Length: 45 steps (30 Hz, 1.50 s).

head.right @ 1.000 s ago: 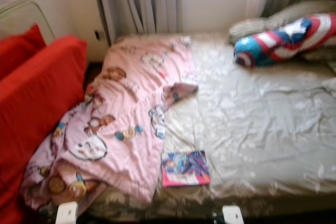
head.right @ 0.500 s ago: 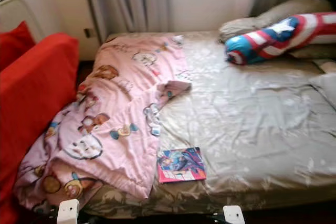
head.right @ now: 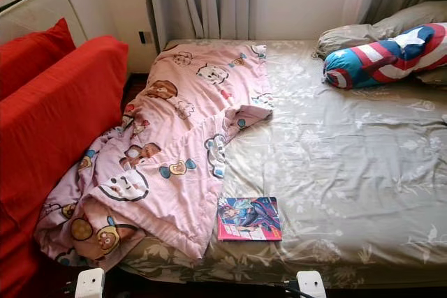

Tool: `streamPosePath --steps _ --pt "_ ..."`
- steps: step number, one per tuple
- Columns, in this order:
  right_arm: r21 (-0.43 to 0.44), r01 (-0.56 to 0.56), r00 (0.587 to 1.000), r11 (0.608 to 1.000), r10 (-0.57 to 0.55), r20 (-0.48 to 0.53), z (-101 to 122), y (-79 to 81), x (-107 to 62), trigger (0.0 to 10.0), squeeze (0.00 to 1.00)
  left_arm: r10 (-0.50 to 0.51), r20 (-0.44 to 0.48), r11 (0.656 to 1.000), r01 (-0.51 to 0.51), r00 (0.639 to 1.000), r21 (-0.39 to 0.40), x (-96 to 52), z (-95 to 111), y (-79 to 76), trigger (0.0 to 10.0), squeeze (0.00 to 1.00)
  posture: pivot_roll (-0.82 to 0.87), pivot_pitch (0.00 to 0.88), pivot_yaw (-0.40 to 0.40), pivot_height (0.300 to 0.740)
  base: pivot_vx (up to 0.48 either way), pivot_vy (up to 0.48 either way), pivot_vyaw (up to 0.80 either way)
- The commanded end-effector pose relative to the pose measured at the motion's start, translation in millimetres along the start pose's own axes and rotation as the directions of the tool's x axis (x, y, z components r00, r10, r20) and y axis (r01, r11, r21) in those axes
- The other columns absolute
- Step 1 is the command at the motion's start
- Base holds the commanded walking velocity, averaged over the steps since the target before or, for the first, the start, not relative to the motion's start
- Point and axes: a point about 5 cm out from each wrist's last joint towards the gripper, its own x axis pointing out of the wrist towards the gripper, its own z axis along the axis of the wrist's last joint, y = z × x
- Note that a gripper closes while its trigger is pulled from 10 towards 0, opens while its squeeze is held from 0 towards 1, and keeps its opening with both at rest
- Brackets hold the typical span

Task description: Clean up the room

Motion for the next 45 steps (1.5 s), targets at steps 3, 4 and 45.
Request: streamPosePath --steps 3,4,45 --pt "-0.008 -0.002 1.000 1.000 0.002 0.006 -0.9 -0.7 -0.5 10.0 0.00 -0.001 -0.003 1.000 0.001 1.000 -0.009 -1.1 -3.5 0.6 10.0 0.00 -0.02 0.039 0.007 0.740 0.000 0.000 0.00" --pt "-0.022 -0.006 1.000 1.000 0.007 0.010 -0.2 -0.7 -0.5 10.0 0.00 -0.001 -0.001 1.000 0.001 1.000 -0.009 -1.1 -3.4 0.5 10.0 0.00 -0.02 0.039 0.007 0.740 0.000 0.000 0.00" --pt "-0.013 -0.004 1.000 1.000 0.004 0.012 -0.7 -1.0 -0.7 10.0 0.00 0.006 0.004 1.000 -0.006 1.000 -0.007 -1.4 -3.7 0.9 10.0 0.00 -0.02 0.042 0.003 0.740 0.023 0.000 0.11"
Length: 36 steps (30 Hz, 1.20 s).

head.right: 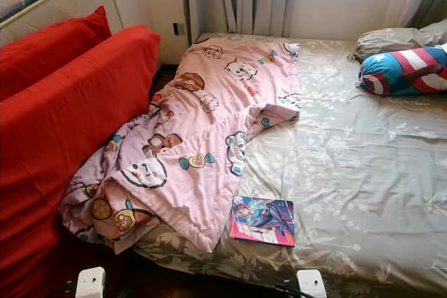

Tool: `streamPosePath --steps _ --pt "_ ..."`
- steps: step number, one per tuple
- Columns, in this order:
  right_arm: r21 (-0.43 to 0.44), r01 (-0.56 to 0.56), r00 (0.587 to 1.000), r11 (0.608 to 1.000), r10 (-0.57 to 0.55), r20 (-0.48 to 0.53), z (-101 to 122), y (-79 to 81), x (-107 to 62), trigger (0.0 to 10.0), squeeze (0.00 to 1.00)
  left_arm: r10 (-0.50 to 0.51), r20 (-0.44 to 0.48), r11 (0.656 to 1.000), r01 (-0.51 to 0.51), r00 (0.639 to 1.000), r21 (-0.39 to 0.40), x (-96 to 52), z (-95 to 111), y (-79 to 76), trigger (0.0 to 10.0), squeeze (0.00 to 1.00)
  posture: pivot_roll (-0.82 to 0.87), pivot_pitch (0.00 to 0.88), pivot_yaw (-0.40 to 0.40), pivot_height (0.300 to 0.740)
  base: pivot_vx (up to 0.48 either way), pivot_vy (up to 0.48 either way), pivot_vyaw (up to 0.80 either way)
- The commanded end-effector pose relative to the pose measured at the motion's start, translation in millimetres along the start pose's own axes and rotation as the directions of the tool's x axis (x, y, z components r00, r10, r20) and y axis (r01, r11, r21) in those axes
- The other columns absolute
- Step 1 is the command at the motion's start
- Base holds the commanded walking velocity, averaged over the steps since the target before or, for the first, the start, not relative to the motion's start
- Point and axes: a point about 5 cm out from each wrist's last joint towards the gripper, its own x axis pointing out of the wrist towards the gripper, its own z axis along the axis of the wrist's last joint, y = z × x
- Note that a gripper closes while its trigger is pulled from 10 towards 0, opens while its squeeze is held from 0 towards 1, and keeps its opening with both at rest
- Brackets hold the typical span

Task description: Clean up the room

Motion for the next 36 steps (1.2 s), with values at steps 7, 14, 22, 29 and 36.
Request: streamPosePath --steps 7,14,22,29,36 --pt "0.003 0.000 1.000 1.000 0.000 -0.004 -2.7 0.1 -0.7 10.0 0.00 0.013 -0.008 1.000 -0.013 1.000 0.001 -1.5 -4.1 2.7 10.0 0.00 -0.02 0.042 0.003 0.740 0.277 0.000 0.00" --pt "0.003 -0.002 1.000 1.000 0.002 -0.002 -2.7 0.1 -0.7 10.0 0.00 0.014 -0.007 1.000 -0.014 1.000 0.003 -1.5 -4.2 2.8 10.0 0.00 -0.01 0.043 0.002 0.740 0.258 0.000 0.00" --pt "0.004 -0.006 1.000 1.000 0.005 0.023 -1.2 0.4 -1.0 10.0 0.00 0.008 0.011 1.000 -0.008 1.000 0.005 -1.9 -3.3 3.0 10.0 0.00 -0.02 0.049 0.003 0.740 0.000 0.000 0.00" --pt "0.049 -0.008 0.998 0.999 0.005 0.064 0.1 0.5 -1.8 10.0 0.00 -0.026 0.061 1.000 0.026 0.998 0.004 -2.8 -0.2 1.5 10.0 0.00 -0.02 0.052 0.004 0.740 0.000 0.000 0.00" --pt "0.043 -0.028 0.993 0.999 0.022 0.114 3.2 1.6 -2.7 10.0 0.00 -0.046 0.104 0.999 0.042 0.994 0.033 -3.9 2.5 1.3 10.0 0.00 -0.04 0.048 0.005 0.740 0.000 0.000 0.00"
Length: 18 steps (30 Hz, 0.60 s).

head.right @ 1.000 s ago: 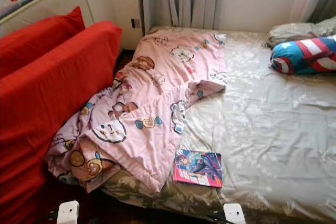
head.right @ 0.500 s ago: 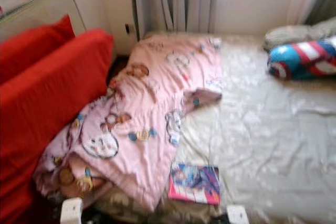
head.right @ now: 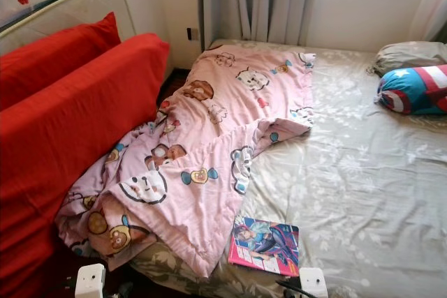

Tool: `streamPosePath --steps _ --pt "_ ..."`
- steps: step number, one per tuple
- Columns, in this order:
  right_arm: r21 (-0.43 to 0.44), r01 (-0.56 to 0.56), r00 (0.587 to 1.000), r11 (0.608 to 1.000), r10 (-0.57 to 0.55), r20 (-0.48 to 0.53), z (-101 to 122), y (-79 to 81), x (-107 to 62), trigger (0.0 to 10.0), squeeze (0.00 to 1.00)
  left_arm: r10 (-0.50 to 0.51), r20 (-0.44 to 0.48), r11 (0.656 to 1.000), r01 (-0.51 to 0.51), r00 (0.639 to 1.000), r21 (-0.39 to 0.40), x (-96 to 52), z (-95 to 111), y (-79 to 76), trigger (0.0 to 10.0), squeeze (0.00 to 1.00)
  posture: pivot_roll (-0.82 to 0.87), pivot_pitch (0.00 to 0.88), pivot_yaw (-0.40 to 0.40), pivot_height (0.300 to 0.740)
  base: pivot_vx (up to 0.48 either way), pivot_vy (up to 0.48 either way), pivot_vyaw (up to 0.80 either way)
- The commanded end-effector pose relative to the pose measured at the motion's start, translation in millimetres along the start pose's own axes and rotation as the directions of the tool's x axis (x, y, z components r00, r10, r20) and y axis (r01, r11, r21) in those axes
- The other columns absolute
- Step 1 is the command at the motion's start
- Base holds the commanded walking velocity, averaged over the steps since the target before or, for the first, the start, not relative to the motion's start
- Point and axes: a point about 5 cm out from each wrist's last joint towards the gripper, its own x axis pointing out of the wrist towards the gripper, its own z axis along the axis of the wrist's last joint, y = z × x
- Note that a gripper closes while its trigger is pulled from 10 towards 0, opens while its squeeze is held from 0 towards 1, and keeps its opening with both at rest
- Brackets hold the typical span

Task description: Clean up the room

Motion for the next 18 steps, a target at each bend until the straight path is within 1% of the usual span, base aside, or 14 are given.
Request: streamPosePath --steps 1,2,3,4,5,6,7,10,11,13,14,15,16,18 --pt "-0.018 -0.030 0.994 0.999 0.032 0.108 24 11.5 6.2 10.0 0.00 0.016 -0.001 1.000 -0.016 1.000 0.026 -2.7 -4 3.4 10.0 0.00 -0.04 0.043 0.002 0.740 0.000 0.000 0.00" --pt "-0.033 -0.052 0.980 0.998 0.058 0.189 44 23.0 10.2 10.0 0.00 0.040 -0.001 0.998 -0.040 0.999 0.054 -3.1 -4 4.8 10.0 0.00 -0.03 0.040 0.000 0.740 0.000 0.000 0.00" --pt "-0.042 -0.065 0.967 0.997 0.073 0.242 57 30.5 12.0 10.0 0.00 0.067 -0.008 0.994 -0.066 0.998 0.091 -3.3 -5 6.4 10.0 0.00 -0.03 0.036 -0.002 0.740 0.000 0.000 0.00" --pt "-0.056 -0.063 0.958 0.996 0.077 0.277 65 33.1 12.4 10.0 0.00 0.091 0.049 0.989 -0.096 0.995 0.114 -2.1 6 13.2 10.0 0.00 -0.03 0.036 -0.002 0.740 0.000 0.000 0.00" --pt "-0.062 -0.057 0.955 0.996 0.073 0.289 67 31.7 12.2 10.0 0.00 0.104 0.128 0.985 -0.121 0.986 0.126 -1.4 22 20.8 10.0 0.00 -0.03 0.036 -0.002 0.740 0.000 0.000 0.00" --pt "-0.064 -0.047 0.947 0.997 0.065 0.315 72 29.4 11.7 10.0 0.00 0.106 0.267 0.989 -0.131 0.958 0.075 -2.9 45 28.6 10.0 0.00 -0.03 0.028 -0.005 0.740 0.000 0.000 0.00" --pt "-0.060 -0.045 0.942 0.997 0.062 0.329 74 28.6 11.5 10.0 0.00 0.116 0.283 0.987 -0.143 0.952 0.074 -2.7 51 32.0 10.0 0.00 -0.03 0.021 -0.007 0.740 0.000 0.000 0.00" --pt "-0.013 -0.045 0.920 0.999 0.047 0.389 85 25.8 10.4 10.0 0.00 0.011 0.400 0.994 -0.052 0.916 0.093 -3.2 73 28.0 10.0 0.00 -0.04 0.007 -0.007 0.740 0.000 0.000 0.00" --pt "-0.002 -0.048 0.915 0.999 0.045 0.401 87 25.0 10.2 10.0 0.00 -0.011 0.424 0.994 -0.036 0.906 0.103 -3.8 77 26.6 10.0 0.00 -0.04 0.007 -0.007 0.740 0.000 0.000 0.00" --pt "0.005 -0.051 0.904 0.999 0.044 0.426 92 23.3 9.5 10.0 0.00 -0.013 0.454 0.995 -0.032 0.891 0.091 -5.1 79 25.2 10.0 0.00 -0.05 0.000 -0.006 0.740 0.000 0.000 0.00" --pt "0.007 -0.048 0.886 0.999 0.039 0.461 98 22.6 7.9 10.0 0.00 -0.027 0.541 0.996 -0.022 0.841 0.084 -6.0 101 10.8 10.0 0.00 -0.05 0.000 -0.007 0.740 0.000 0.000 0.00" --pt "0.012 -0.045 0.876 0.999 0.034 0.481 101 22.4 6.8 10.0 0.00 -0.040 0.568 0.996 -0.014 0.822 0.090 -7.5 109 5.5 10.0 0.00 -0.04 0.000 -0.007 0.740 0.000 0.000 0.00" --pt "0.023 -0.041 0.850 0.999 0.023 0.527 106 22.7 3.6 10.0 0.00 -0.065 0.583 0.996 0.014 0.810 0.093 -9.4 114 -0.3 10.0 0.00 -0.05 0.000 -0.007 0.740 0.000 0.000 0.00" --pt "0.026 -0.040 0.841 0.999 0.020 0.540 108 23.0 2.5 10.0 0.00 -0.070 0.583 0.996 0.020 0.809 0.092 -9.7 113 -1.5 10.0 0.00 -0.05 0.000 -0.007 0.740 0.000 0.000 0.00"
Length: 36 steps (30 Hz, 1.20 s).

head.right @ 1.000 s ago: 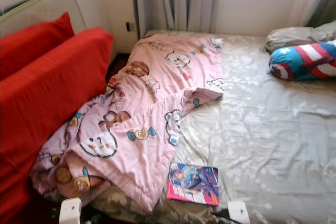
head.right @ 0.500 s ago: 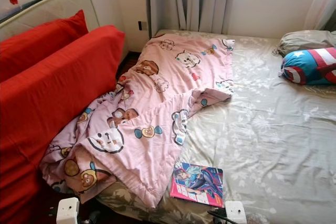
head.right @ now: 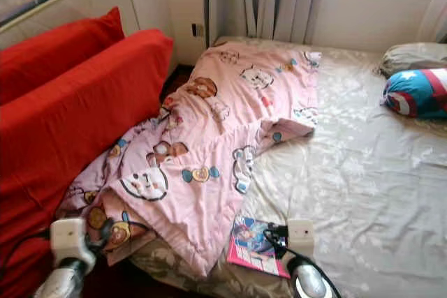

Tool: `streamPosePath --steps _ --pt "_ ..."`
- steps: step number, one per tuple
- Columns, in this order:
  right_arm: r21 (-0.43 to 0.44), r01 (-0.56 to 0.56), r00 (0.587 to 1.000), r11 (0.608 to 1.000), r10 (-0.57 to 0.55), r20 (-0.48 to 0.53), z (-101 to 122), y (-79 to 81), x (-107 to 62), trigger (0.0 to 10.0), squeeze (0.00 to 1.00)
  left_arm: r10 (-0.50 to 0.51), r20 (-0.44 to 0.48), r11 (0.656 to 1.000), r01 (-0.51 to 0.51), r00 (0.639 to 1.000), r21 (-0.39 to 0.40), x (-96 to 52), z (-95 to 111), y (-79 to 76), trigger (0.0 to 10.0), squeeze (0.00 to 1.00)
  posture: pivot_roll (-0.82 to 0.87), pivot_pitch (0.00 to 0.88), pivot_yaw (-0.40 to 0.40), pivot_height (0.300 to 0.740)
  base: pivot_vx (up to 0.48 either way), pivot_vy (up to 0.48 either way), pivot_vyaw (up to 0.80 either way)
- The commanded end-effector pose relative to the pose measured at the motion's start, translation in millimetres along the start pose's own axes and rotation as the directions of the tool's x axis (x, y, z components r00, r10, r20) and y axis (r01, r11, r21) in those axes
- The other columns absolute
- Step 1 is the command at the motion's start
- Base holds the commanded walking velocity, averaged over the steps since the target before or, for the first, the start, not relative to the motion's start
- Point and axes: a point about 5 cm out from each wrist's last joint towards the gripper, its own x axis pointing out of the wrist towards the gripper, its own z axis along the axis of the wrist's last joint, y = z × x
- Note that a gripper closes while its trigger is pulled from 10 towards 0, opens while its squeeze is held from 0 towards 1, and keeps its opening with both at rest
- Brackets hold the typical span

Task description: Clean up the room

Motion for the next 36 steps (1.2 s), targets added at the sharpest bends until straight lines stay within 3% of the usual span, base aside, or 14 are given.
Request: streamPosePath --steps 1,7,12,23,36 --pt "0.007 0.021 0.998 1.000 -0.022 0.051 4 -2.3 -3.0 10.0 0.00 0.009 -0.025 1.000 -0.009 1.000 -0.005 -5.8 -4 3.8 10.0 0.00 -0.05 0.000 -0.005 0.740 0.000 0.000 0.00" --pt "-0.005 0.052 0.997 0.999 -0.052 0.056 2 -1.9 -6.3 10.0 0.00 -0.001 -0.019 1.000 0.000 1.000 -0.031 -12.6 -6 2.1 10.0 0.00 -0.04 0.000 -0.007 0.740 0.000 0.000 0.00" --pt "-0.024 0.074 0.997 0.997 -0.073 0.036 1 -0.9 -4.4 10.0 0.00 -0.023 0.016 0.999 0.024 1.000 -0.044 -7.6 2 0.0 10.0 0.00 -0.04 0.000 -0.007 0.740 0.000 0.000 0.00" --pt "-0.037 0.084 0.994 0.996 -0.081 0.073 12 -0.1 0.0 10.0 0.00 -0.051 0.013 0.997 0.051 0.999 -0.062 -5.1 11 -6.7 10.0 0.00 -0.05 0.000 -0.009 0.665 0.000 0.000 0.00" --pt "-0.039 0.089 0.993 0.995 -0.086 0.082 20 0.8 6.0 10.0 0.00 -0.039 0.026 0.996 0.041 0.999 -0.084 2.2 20 -10.8 10.0 0.00 -0.03 0.005 -0.022 0.665 0.000 0.000 0.00"
